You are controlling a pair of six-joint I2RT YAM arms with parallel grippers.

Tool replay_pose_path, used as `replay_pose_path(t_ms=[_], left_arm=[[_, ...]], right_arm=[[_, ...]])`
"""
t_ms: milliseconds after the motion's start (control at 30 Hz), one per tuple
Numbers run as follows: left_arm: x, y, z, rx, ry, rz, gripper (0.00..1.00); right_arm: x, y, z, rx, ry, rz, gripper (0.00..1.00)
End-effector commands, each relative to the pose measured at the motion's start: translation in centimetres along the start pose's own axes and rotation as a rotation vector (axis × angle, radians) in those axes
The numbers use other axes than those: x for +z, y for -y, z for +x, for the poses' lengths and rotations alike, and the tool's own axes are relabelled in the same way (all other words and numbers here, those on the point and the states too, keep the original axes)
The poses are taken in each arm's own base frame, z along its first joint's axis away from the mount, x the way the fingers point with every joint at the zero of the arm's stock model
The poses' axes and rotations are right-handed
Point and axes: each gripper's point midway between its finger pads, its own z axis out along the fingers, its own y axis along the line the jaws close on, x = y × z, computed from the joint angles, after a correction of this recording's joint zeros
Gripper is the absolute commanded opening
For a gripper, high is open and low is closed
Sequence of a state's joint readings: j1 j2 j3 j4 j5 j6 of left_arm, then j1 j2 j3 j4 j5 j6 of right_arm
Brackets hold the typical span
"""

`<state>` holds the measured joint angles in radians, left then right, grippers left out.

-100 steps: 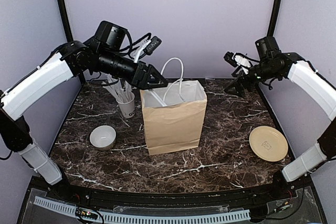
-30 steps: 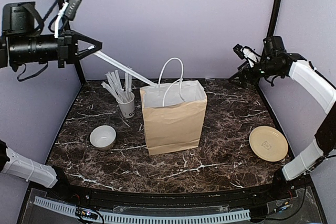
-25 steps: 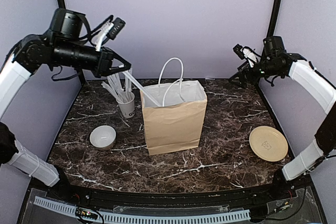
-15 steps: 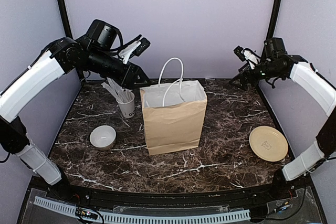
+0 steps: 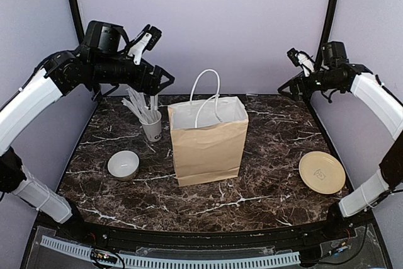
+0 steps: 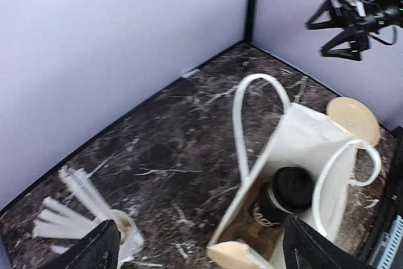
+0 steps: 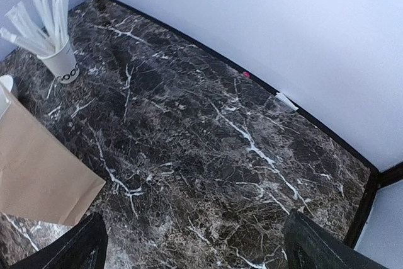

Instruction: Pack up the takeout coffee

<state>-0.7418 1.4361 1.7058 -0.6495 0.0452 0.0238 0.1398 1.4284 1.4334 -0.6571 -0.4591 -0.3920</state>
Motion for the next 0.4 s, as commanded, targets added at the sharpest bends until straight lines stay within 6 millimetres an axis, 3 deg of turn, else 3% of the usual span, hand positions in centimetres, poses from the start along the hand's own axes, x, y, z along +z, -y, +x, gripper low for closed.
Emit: replay_pose_path(t_ms=[0, 100, 167, 267, 367], left_arm=[[-3.1, -8.5, -0.3, 0.003, 0.079, -0.376, 0.94], [-2.7, -11.0, 1.8, -0.004, 0.050, -0.470, 0.94], [-2.7, -12.6, 2.4, 0.001, 0.061, -0.560, 0.95], [-2.3, -13.1, 3.1, -0.013, 0.084, -0.586, 0.95], [-2.3, -12.9, 3.2, -0.027, 0.135, -0.574, 0.95]], right_arm=[[-3.4, 2.8, -5.8, 0.105, 0.181, 0.127, 0.99], [-4.9, 4.2, -7.6, 0.177, 0.275, 0.216, 0.99], [-5.5, 5.4, -7.5, 0.218, 0.309, 0.297, 0.99], [-5.3, 6.0, -6.4, 0.222, 0.301, 0.343, 0.98], [-4.9, 5.1, -6.3, 0.223, 0.295, 0.286, 0.99]])
